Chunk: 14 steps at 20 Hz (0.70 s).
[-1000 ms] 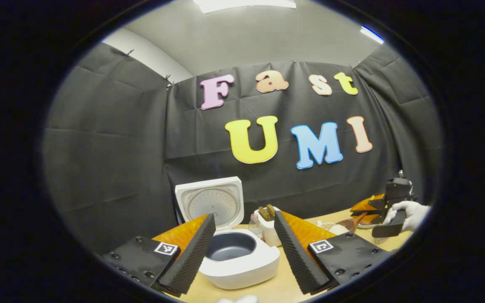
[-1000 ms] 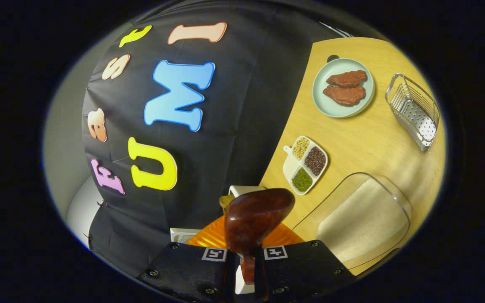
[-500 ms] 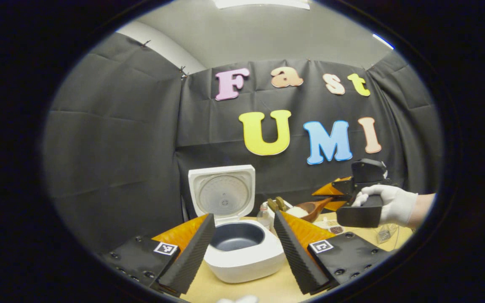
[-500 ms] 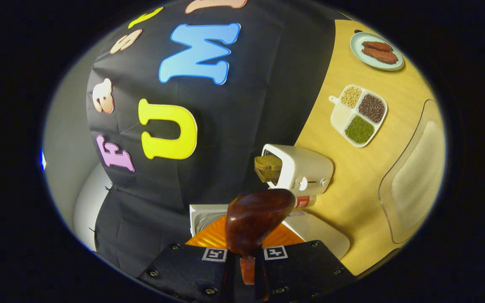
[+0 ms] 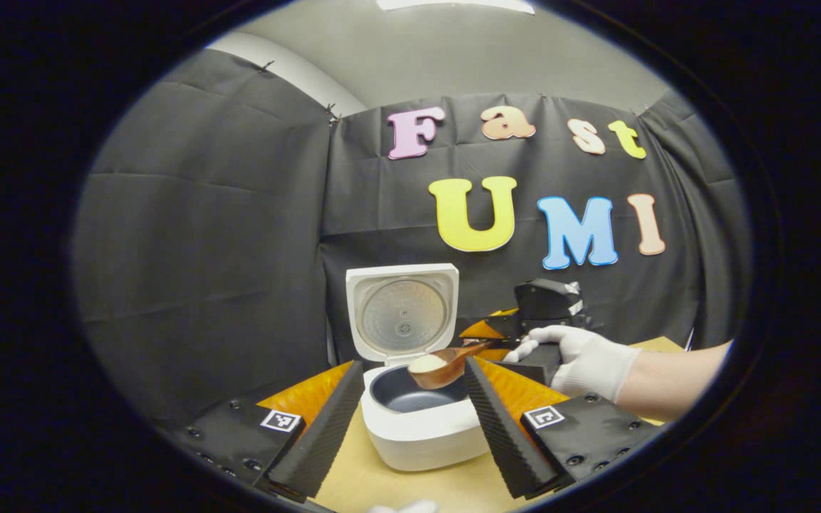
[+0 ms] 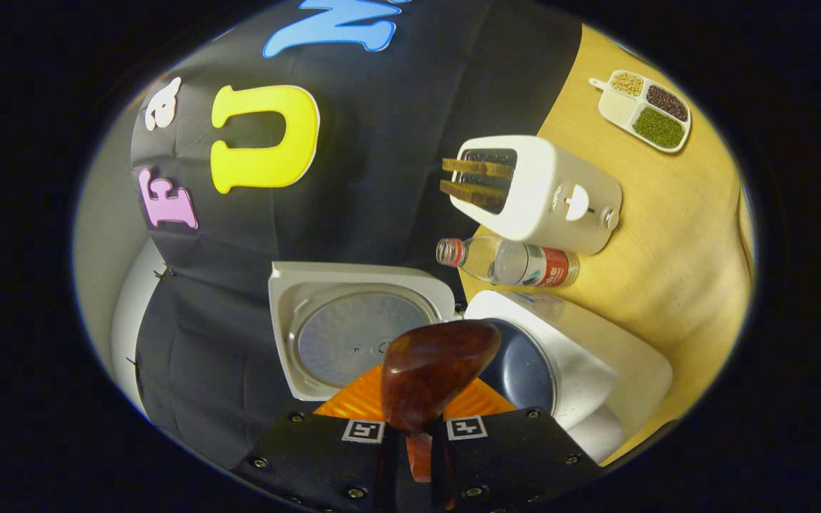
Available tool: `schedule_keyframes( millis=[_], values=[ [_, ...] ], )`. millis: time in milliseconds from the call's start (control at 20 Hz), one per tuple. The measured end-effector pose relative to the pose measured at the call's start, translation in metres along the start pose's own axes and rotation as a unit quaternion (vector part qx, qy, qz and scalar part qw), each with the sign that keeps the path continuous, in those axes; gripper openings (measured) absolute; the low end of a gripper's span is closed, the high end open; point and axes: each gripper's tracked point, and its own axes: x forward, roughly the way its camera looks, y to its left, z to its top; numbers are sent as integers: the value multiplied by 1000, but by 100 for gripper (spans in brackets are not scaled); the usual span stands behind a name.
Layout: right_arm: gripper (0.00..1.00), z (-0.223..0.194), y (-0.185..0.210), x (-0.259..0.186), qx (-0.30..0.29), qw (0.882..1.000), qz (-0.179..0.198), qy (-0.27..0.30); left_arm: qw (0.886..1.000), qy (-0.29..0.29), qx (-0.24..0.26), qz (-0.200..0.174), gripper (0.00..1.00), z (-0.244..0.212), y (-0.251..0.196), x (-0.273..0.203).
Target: Close the left gripper, press the button to open the rice cooker; take a wooden spoon from the chopstick holder with the right hand, scoop a spoonful of rice and pour it into the rice cooker, then put the wooden spoon back into the chopstick holder.
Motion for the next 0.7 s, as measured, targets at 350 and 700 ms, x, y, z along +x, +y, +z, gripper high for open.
schedule_keyframes(
  millis=[350, 700],
  values=[
    [17, 1, -18, 21, -103, 994, -35, -27, 1000, 12, 3, 11, 96, -19, 8, -10],
    [17, 22, -11, 26, -306, 945, -83, -78, 1000, 22, -6, 11, 99, -28, 1, -18]
  ],
)
